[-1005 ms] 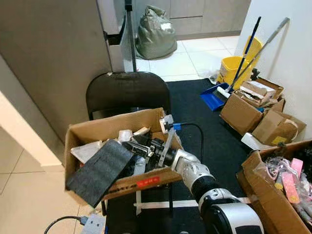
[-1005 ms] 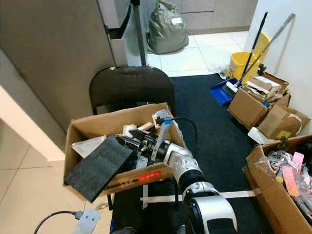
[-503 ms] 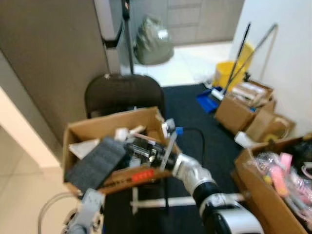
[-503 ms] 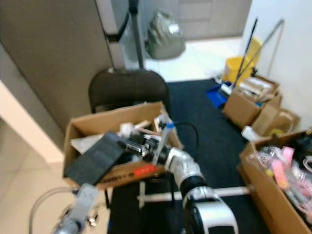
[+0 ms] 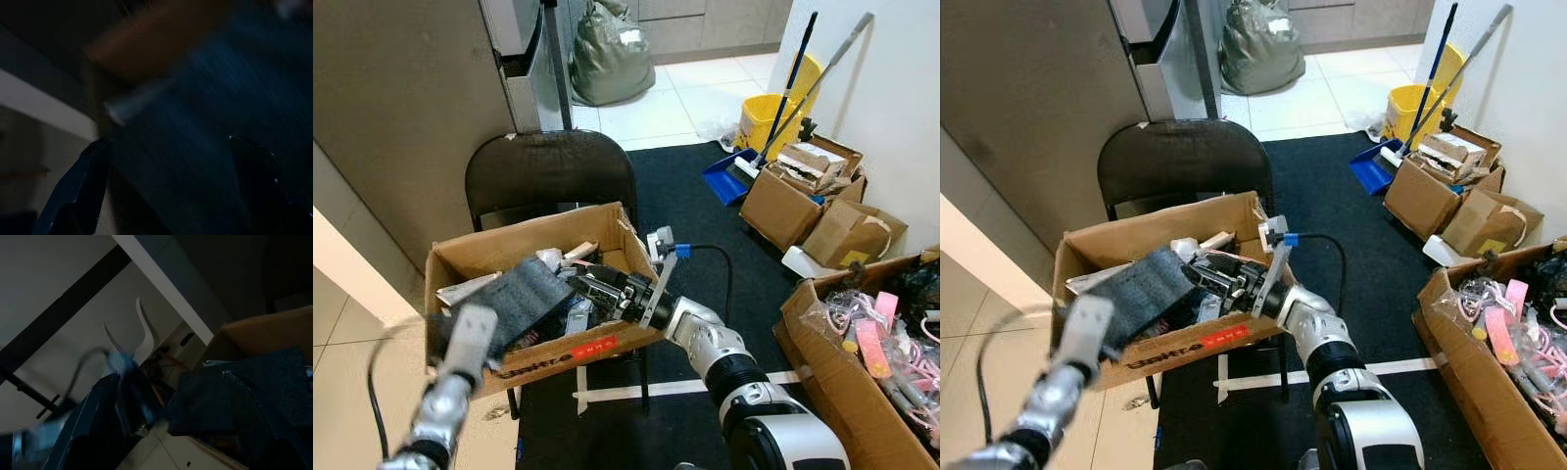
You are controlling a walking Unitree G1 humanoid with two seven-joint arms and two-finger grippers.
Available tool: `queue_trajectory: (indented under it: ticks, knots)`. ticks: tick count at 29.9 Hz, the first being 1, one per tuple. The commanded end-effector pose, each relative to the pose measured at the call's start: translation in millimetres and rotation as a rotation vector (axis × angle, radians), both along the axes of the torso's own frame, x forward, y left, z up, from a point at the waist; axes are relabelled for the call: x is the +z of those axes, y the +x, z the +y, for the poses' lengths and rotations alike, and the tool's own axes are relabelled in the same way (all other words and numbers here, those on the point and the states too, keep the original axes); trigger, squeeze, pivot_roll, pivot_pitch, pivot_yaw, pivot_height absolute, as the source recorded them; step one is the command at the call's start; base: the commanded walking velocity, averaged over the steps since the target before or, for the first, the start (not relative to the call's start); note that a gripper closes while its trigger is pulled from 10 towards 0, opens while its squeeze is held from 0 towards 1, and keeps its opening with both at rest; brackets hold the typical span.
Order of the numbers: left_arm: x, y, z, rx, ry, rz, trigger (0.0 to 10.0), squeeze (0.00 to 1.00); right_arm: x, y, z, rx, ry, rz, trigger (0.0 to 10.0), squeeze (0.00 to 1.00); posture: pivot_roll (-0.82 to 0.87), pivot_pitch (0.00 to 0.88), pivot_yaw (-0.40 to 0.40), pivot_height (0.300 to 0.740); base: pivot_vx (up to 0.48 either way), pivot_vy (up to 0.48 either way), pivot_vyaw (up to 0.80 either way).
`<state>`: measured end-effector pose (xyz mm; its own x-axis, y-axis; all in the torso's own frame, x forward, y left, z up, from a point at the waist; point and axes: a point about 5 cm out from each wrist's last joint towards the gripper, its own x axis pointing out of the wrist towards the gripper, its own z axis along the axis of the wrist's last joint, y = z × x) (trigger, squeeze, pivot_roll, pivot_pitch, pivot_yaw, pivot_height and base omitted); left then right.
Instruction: Picking trash to rubbish bin
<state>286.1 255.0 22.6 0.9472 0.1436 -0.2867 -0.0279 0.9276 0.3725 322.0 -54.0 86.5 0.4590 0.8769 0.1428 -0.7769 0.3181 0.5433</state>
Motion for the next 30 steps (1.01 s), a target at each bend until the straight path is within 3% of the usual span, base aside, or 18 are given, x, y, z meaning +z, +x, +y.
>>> queue_trajectory:
  ticks: [1, 6, 9, 11, 12, 13, 15, 16, 18, 20, 22, 23, 24, 26, 30]
  knots:
    - [7, 0.8, 8.5, 0.029, 0.013, -0.043, 10.0, 0.0, 1, 0.2, 0.5, -0.006, 0.008, 0.001, 10.0, 0.0, -0.02, 0.05, 0.048, 0.74, 0.0, 0.0, 0.0]
    - [31, 15.5, 15.4, 0.047, 0.031, -0.161, 10.0, 0.0, 1, -0.3, 0.7, -0.005, 0.001, 0.0, 10.0, 0.0, -0.03, 0.049, 0.046, 0.74, 0.0, 0.0, 0.0]
    - [47, 27.0, 7.1, 0.005, -0.045, -0.245, 10.0, 0.0, 4, 0.3, 2.3, -0.003, 0.0, -0.015, 10.0, 0.0, -0.02, 0.046, 0.045, 0.74, 0.0, 0.0, 0.0]
    - [48, 33.5, -19.3, -0.149, -0.177, -0.258, 10.0, 0.0, 15, 4.4, 5.5, -0.002, 0.016, -0.055, 10.0, 0.0, -0.02, 0.043, 0.046, 0.74, 0.0, 0.0, 0.0]
    - [48, 33.5, -19.3, -0.149, -0.177, -0.258, 10.0, 0.0, 15, 4.4, 5.5, -0.002, 0.016, -0.055, 10.0, 0.0, -0.02, 0.043, 0.046, 0.74, 0.0, 0.0, 0.0]
    - [47, 34.4, -29.9, -0.213, -0.216, -0.256, 10.0, 0.0, 19, 6.0, 6.8, -0.001, 0.022, -0.072, 10.0, 0.0, -0.02, 0.042, 0.046, 0.74, 0.0, 0.0, 0.0]
    - [37, 28.5, -64.6, -0.417, -0.331, -0.212, 10.0, 0.0, 45, 12.9, 11.8, 0.005, 0.076, -0.153, 10.0, 0.0, -0.02, 0.039, 0.048, 0.74, 0.0, 0.0, 0.0]
    - [37, 28.5, -64.6, -0.417, -0.331, -0.212, 10.0, 0.0, 45, 12.9, 11.8, 0.005, 0.076, -0.153, 10.0, 0.0, -0.02, 0.039, 0.048, 0.74, 0.0, 0.0, 0.0]
    - [24, 16.7, -93.0, -0.575, -0.445, -0.153, 10.0, 0.0, 82, 21.8, 17.6, -0.008, 0.122, -0.261, 10.0, 0.0, -0.02, 0.039, 0.05, 0.74, 0.0, 0.0, 0.0]
    - [11, 5.5, -110.0, -0.664, -0.503, -0.087, 10.0, 0.0, 115, 32.0, 22.9, -0.057, 0.115, -0.33, 10.0, 0.0, -0.02, 0.037, 0.052, 0.74, 0.0, 0.0, 0.0]
    - [6, 1.2, -115.2, -0.687, -0.509, -0.059, 10.0, 0.0, 128, 38.1, 25.2, -0.095, 0.084, -0.344, 10.0, 0.0, -0.02, 0.038, 0.052, 0.74, 0.0, 0.0, 0.0]
    - [-3, -5.3, -118.6, -0.692, -0.514, -0.012, 10.0, 0.0, 147, 49.7, 28.1, -0.19, -0.044, -0.395, 10.0, 0.0, -0.02, 0.037, 0.051, 0.74, 0.0, 0.0, 0.0]
    - [-3, -5.3, -118.6, -0.692, -0.514, -0.012, 10.0, 0.0, 147, 49.7, 28.1, -0.19, -0.044, -0.395, 10.0, 0.0, -0.02, 0.037, 0.051, 0.74, 0.0, 0.0, 0.0]
    - [-18, -17.2, -120.4, -0.685, -0.527, 0.066, 10.0, 0.0, 185, 62.0, 30.6, -0.322, -0.212, -0.53, 10.0, 0.0, -0.02, 0.038, 0.051, 0.74, 0.0, 0.0, 0.0]
    - [-44, -42.4, -112.6, -0.627, -0.53, 0.203, 10.0, 0.0, 266, 58.8, 32.2, -0.432, -0.203, -0.734, 10.0, 0.0, -0.02, 0.052, 0.053, 0.74, 0.0, 0.0, 0.0]
